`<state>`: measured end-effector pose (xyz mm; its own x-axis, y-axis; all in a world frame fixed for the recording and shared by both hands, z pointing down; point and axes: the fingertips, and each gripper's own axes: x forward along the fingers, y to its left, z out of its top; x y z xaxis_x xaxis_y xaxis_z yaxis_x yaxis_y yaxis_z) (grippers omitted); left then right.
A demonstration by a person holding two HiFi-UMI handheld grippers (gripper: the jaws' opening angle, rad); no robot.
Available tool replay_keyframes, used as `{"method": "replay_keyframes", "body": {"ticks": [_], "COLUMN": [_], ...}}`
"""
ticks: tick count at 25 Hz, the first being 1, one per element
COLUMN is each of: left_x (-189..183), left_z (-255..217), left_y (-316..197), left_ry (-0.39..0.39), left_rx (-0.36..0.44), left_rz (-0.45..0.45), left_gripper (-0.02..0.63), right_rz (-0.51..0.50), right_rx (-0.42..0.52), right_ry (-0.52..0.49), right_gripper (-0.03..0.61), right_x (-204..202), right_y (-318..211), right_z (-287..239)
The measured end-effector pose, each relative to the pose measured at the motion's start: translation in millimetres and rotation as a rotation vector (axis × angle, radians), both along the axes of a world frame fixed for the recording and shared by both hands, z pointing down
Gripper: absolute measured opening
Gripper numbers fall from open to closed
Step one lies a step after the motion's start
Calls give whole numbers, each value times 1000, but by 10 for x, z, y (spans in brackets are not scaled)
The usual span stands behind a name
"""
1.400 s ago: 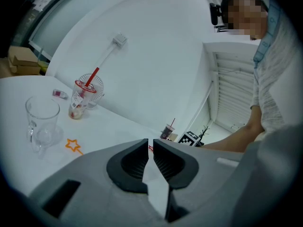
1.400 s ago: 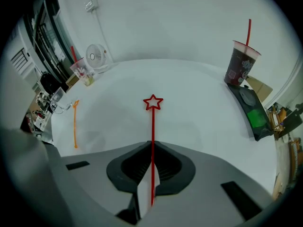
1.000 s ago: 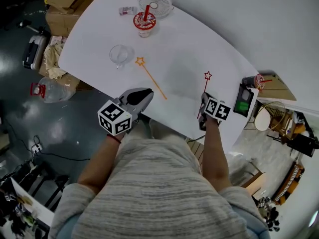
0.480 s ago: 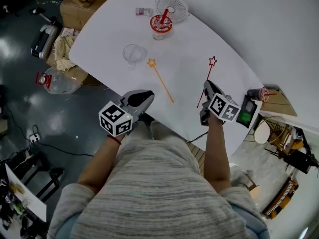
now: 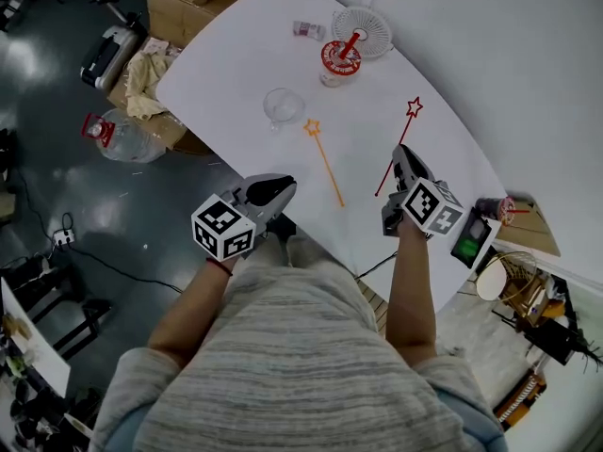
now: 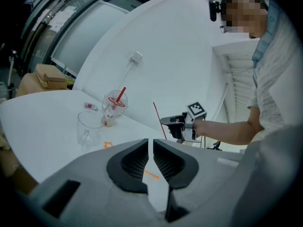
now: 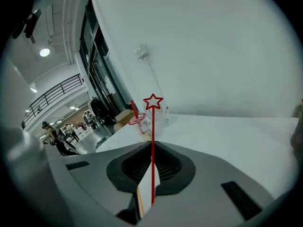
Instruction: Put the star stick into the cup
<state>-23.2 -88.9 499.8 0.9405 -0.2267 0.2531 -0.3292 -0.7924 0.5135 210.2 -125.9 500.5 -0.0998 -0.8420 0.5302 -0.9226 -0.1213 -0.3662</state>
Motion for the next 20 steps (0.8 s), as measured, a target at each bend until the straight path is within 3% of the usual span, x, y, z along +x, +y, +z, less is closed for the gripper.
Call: {"method": "replay_keyframes", "body": {"ticks": [13, 20], "left_x": [-340, -459], "left_z": [-30, -30], "left_y": [-35, -11], "left_ry": [-16, -20], "left_rx": [7, 2], "left_rz": [-93, -134], "left_gripper": [26, 26], "right_rz": [-159, -254], "right_rx": [283, 350], "right_ry": [-51, -66], "right_gripper": [20, 20], "right_x": [-731, -1163], "right_y": [-706, -1058], "right_z": [-787, -913]}}
